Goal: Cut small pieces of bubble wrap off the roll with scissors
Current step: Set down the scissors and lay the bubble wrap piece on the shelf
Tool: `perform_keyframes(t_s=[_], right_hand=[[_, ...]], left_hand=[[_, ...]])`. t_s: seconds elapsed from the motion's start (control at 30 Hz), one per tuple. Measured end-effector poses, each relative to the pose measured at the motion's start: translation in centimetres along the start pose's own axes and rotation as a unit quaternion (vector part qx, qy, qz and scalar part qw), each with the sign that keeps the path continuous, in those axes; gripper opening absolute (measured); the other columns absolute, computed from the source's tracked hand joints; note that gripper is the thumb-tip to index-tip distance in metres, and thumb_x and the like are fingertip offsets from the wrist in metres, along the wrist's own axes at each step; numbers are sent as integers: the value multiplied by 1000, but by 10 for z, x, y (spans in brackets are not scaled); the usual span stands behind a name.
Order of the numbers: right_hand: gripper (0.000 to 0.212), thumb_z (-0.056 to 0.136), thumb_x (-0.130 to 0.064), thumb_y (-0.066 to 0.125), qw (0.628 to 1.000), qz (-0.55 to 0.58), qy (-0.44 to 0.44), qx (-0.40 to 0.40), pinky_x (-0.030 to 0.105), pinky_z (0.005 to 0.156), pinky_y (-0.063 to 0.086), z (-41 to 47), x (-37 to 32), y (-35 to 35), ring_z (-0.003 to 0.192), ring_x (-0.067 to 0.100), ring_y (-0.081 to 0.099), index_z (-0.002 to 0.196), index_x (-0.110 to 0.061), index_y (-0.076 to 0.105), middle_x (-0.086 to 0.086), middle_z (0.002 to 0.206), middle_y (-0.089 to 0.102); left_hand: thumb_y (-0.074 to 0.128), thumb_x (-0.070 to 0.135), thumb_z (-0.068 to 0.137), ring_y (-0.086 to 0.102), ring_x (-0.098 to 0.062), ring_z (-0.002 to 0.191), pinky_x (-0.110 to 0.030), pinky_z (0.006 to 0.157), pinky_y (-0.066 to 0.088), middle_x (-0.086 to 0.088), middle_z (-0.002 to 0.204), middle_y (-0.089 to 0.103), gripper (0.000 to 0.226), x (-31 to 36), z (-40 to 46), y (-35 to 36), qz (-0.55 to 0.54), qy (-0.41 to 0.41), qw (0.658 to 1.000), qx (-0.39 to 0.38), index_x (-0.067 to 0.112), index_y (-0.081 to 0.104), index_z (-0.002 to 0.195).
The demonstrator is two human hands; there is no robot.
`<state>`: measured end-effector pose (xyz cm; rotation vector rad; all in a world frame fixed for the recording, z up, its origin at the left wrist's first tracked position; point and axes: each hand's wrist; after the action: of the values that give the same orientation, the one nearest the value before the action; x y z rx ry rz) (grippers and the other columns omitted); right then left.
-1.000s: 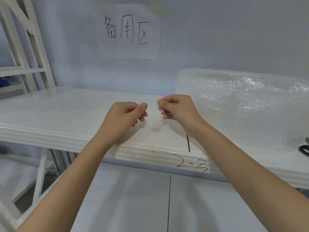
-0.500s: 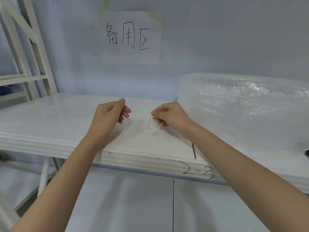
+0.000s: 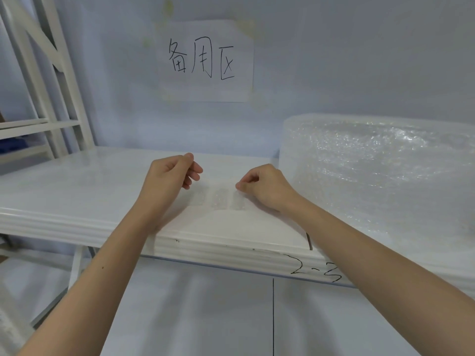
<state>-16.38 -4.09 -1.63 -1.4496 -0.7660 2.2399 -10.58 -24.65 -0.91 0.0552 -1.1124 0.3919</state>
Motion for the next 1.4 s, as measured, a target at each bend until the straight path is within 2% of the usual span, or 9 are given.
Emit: perform_keyframes(t_s=[0.13,0.23,0.4,0.53,0.7,0.87,1.03,1.27,1.4], right_hand=[[14,86,-17,70,1000,-16,-10,-2,17,65,44,1,0,3,77,12,64,87,-4,75,5,87,73],[13,86,-17,68,999,-44,-23,-4,14,65,45,1,0,5,83,16,64,89,-6,74,7,91,74],[15,87,-20,67,998,-62,-20,9,12,60,42,0,-1,5,77,17,61,95,-8,71,8,87,70],[16,89,-23,63,998,-52,-20,29,19,59,44,-5,0,0,68,15,60,90,-9,72,3,78,67],[20,90,-21,63,997,-47,-44,32,20,61,46,-12,-2,-8,61,9,59,85,-5,73,2,77,69],[17,89,-26,64,991,-102,-84,-21,20,71,40,-16,-1,-12,72,-5,53,101,-17,71,-7,98,66],[26,87,-35,61,983,-152,-94,-48,29,82,43,-21,0,-15,88,6,47,110,-25,68,-9,113,60],[29,86,-42,61,975,-192,-89,-69,37,89,47,-21,2,-13,92,7,48,106,-24,70,-8,117,64],[27,87,-43,59,974,-194,-88,-74,39,91,48,-20,1,-9,97,10,54,102,-24,72,-7,114,65]], left_hand=[[48,28,101,56,-17,68,-33,72,50,-2,74,68,39,-1,6,-7,10,-2,1000,2,6,74,81],[48,27,101,56,-17,67,-32,71,50,-1,72,68,39,-3,11,-10,20,-10,1000,-2,6,74,81],[50,26,100,58,-16,68,-34,76,52,0,75,70,35,-6,11,-17,55,-21,998,-20,8,75,82],[61,27,93,60,-14,69,-37,82,55,7,82,75,20,-8,12,-27,139,-15,990,-34,16,77,87],[69,23,91,63,1,89,-18,82,44,10,106,73,20,-9,15,-29,207,-8,975,-82,22,75,110],[66,27,93,63,-10,104,-22,90,39,11,115,69,29,-12,18,-26,263,3,955,-140,25,70,121],[62,28,96,61,-7,103,-12,82,38,9,120,69,28,-22,19,-33,283,14,948,-147,23,69,122],[61,24,97,63,-5,102,-9,82,40,9,113,71,22,-26,19,-36,249,23,961,-121,21,72,115],[66,28,93,59,8,100,-6,78,38,12,112,70,25,-26,21,-35,256,12,955,-147,24,72,117]])
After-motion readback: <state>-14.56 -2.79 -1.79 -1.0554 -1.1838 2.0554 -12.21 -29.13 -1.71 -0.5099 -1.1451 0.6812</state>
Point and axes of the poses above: each hand's wrist, its own z-axis towards the middle knuckle, its own y-axis out of the palm, x = y × z
